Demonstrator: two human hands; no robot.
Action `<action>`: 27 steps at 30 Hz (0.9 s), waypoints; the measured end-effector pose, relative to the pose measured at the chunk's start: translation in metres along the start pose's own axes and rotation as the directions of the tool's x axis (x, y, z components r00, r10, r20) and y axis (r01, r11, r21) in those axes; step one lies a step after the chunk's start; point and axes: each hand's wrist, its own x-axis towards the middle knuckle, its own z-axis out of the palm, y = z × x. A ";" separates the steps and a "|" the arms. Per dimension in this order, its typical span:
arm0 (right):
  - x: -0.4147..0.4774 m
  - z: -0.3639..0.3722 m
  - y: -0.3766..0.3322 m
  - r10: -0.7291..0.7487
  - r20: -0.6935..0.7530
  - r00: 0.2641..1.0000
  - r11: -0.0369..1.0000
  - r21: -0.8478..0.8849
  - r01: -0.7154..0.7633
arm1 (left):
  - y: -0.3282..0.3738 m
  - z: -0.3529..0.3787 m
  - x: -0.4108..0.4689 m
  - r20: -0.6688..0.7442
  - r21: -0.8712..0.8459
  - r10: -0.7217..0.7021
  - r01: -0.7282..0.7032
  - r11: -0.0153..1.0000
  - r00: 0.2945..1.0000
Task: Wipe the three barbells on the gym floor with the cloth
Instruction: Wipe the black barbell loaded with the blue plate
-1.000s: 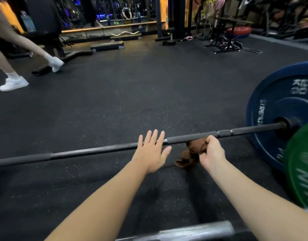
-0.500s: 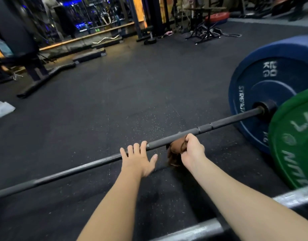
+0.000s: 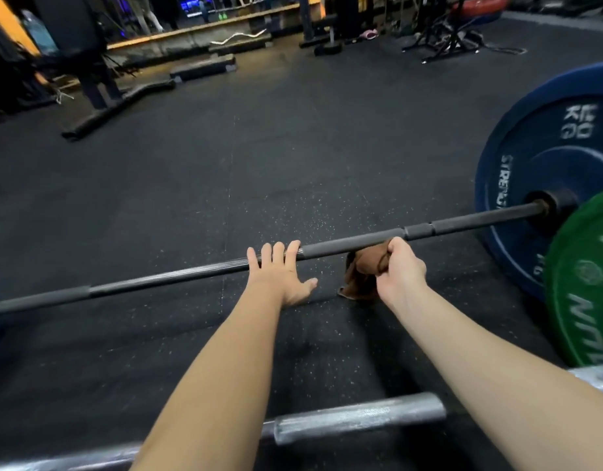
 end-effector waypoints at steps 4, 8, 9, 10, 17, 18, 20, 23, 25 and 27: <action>0.003 -0.007 -0.008 -0.027 -0.057 0.998 1.000 0.001 0.027 | 0.001 -0.009 0.000 0.073 -0.008 0.001 0.000 1.000 0.997; 0.009 -0.018 -0.030 -0.084 -0.139 0.987 0.996 0.005 0.086 | -0.001 -0.007 -0.005 0.079 0.015 0.002 -0.003 1.000 0.997; 0.012 -0.021 -0.033 -0.085 -0.149 0.985 0.996 0.007 0.087 | 0.000 -0.005 -0.006 0.060 0.054 0.003 -0.006 0.999 0.998; 0.013 -0.024 -0.033 -0.079 -0.146 0.986 0.997 0.002 0.080 | 0.002 -0.003 -0.007 0.048 0.090 0.005 -0.009 0.996 0.999; 0.017 -0.013 0.002 -0.058 -0.008 0.998 0.998 -0.035 0.057 | 0.001 -0.008 -0.007 0.030 0.074 0.025 -0.028 0.997 0.999; 0.016 -0.011 0.005 -0.051 0.015 0.999 0.997 -0.050 0.052 | 0.000 -0.009 -0.006 0.028 0.066 0.032 -0.033 0.997 0.999; 0.016 -0.009 0.005 -0.041 0.008 0.999 0.998 -0.041 0.041 | 0.000 -0.004 -0.004 0.004 0.070 0.025 -0.026 0.997 1.000; 0.024 -0.016 -0.016 -0.073 -0.084 0.994 0.997 0.026 0.075 | 0.001 0.005 0.000 -0.048 0.086 0.002 0.002 0.996 0.999; 0.029 -0.024 -0.034 -0.107 -0.150 0.983 0.993 0.036 0.114 | 0.003 0.010 0.001 -0.078 0.091 -0.005 0.012 0.996 0.997; 0.039 -0.032 -0.043 -0.129 -0.159 0.979 0.990 0.043 0.137 | 0.005 0.013 0.001 -0.107 0.096 -0.013 0.023 0.995 0.994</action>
